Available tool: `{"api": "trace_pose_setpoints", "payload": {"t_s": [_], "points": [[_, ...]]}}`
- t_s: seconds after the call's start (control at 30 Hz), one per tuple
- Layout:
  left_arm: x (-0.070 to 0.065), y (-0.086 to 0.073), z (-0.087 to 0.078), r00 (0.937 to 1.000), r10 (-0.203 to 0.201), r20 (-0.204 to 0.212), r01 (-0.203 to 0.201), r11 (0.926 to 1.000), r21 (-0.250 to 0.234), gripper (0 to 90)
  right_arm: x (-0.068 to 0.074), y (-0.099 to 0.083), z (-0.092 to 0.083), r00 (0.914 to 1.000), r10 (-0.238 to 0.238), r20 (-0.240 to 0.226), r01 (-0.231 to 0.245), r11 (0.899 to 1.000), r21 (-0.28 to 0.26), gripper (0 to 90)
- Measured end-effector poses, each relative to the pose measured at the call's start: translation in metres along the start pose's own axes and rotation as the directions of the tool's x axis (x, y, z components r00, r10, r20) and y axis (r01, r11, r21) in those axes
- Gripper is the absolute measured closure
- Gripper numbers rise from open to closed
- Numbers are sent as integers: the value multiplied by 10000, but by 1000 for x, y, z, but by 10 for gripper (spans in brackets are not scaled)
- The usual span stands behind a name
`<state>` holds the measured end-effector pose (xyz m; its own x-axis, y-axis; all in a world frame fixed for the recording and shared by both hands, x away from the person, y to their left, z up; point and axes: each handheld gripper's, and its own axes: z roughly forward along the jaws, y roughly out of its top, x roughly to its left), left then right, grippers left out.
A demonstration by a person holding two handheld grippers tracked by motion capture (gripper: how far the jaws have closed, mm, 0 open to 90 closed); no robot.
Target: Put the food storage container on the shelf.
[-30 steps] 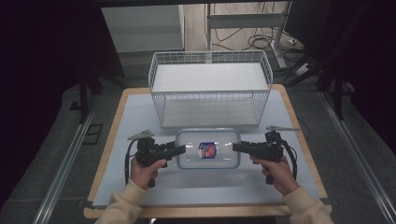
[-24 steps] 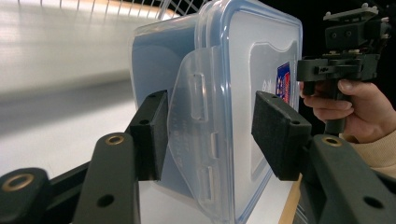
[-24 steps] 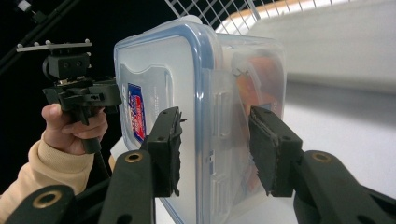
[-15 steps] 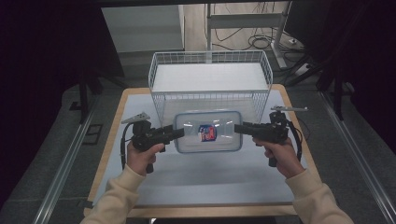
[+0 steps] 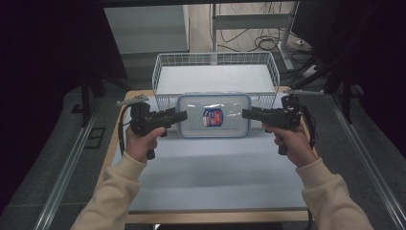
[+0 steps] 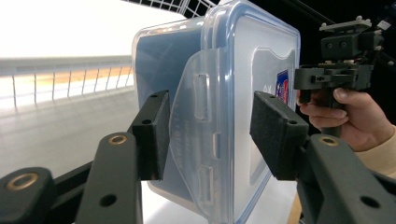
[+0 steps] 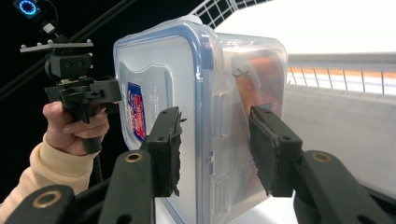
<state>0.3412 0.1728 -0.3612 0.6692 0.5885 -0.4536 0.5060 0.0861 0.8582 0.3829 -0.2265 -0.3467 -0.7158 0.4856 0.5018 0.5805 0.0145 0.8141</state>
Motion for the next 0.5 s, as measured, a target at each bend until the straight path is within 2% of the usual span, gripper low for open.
{"api": "trace_pose_setpoints", "payload": {"t_s": [0.1, 0.23, 0.5], "points": [[5, 10, 5, 9999, -136, 35, 136, 9999, -56, 488, -3, 9, 1, 9999, 83, 59, -83, 9999, -100, 551], [6, 26, 11, 10000, -62, 15, 62, 9999, -93, 489, -6, 23, 2, 9997, 109, 202, -103, 9996, -274, 547], [16, 65, 18, 9999, -47, 149, 48, 10000, -71, 488, -6, 64, 5, 9990, -152, 429, 169, 9991, -400, 543]]}}
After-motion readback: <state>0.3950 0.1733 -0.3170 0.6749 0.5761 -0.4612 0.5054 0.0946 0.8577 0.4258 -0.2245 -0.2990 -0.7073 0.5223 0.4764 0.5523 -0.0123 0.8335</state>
